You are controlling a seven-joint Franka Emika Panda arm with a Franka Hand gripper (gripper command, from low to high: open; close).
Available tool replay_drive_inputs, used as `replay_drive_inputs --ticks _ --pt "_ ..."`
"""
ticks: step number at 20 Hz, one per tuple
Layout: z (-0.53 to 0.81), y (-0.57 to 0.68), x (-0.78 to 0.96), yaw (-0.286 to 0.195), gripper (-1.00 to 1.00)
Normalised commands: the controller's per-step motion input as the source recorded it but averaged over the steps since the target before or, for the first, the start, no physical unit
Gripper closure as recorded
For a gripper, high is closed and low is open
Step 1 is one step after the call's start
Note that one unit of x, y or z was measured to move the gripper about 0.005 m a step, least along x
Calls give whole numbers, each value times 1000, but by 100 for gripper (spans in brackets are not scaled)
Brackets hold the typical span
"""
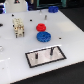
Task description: Insert the blue gear onto the right peg, followed by the red gear
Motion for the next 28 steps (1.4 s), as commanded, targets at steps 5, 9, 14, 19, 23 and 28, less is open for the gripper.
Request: replay_drive_inputs --ticks 5,9,14,19,23,28 --pt "-354 324 -365 0 -100" --pt "-432 249 -302 0 -100" --pt "-494 84 -231 0 -100" --pt "-509 27 -193 0 -100" --pt "-491 5 -193 0 -100" --pt "-492 5 -187 0 -100"
